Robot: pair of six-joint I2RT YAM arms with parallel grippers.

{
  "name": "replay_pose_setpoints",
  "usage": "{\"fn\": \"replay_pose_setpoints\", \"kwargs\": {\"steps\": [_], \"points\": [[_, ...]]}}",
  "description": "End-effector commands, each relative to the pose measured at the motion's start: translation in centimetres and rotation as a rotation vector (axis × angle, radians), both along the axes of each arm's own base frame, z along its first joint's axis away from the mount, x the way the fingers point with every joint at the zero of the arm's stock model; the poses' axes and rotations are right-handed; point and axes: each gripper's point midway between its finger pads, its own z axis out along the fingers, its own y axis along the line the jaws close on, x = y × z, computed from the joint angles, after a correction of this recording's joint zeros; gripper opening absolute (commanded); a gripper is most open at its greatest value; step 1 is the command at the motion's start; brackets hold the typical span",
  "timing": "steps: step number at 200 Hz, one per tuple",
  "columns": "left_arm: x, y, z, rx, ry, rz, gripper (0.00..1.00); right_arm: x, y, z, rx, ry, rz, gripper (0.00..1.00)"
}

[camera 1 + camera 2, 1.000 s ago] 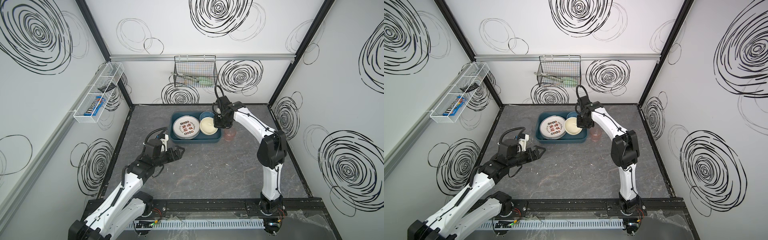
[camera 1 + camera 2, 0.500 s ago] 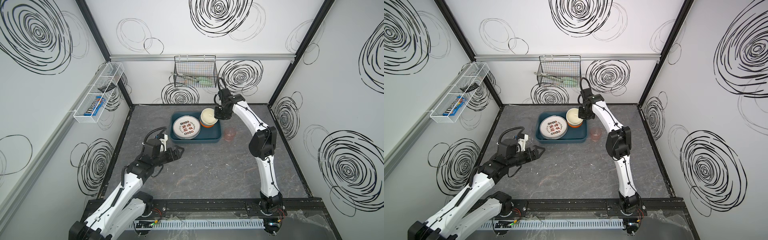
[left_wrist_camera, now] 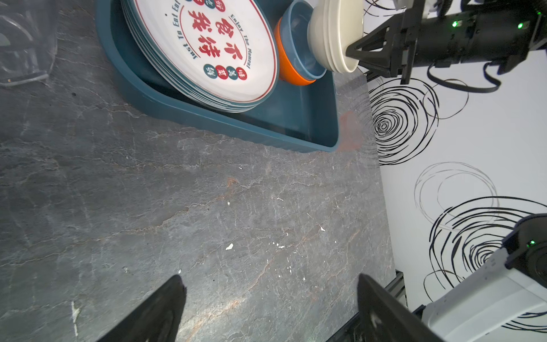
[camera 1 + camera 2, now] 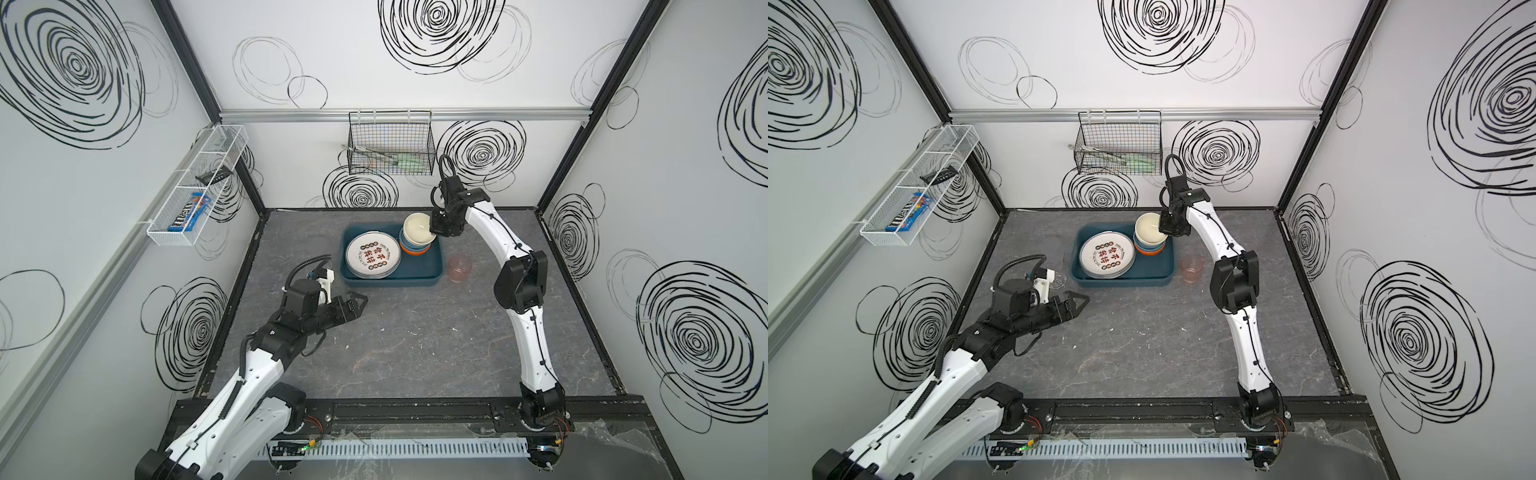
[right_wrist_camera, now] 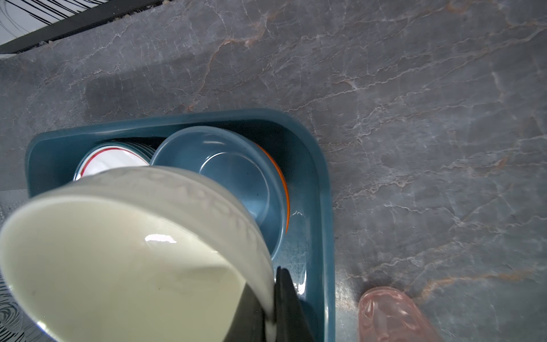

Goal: Place the mixed dishes into the plastic bin
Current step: 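Lower the cream bowl onto the blue bowl inside the teal bin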

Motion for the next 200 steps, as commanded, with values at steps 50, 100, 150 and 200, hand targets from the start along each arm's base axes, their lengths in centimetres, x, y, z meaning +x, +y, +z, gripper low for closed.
{"fn": "replay_pose_setpoints", "kwargs": {"steps": [50, 100, 150, 200], "points": [[0.0, 0.2, -0.1, -0.024, -0.006, 0.019, 0.94, 1.6, 1.4, 1.5, 0.078, -0.065, 0.001, 0.03], [0.0, 0.1, -0.4, -0.032, 0.001, 0.021, 0.93, 1.9, 1.5, 0.8, 0.076, -0.058, 0.002, 0.03], [-0.1, 0.1, -0.4, -0.037, 0.002, 0.022, 0.94, 2.0, 1.2, 0.3, 0.06, -0.058, -0.005, 0.05], [-0.2, 0.1, -0.6, -0.043, 0.008, 0.023, 0.94, 2.1, 1.0, -0.3, 0.045, -0.048, -0.007, 0.06]]}}
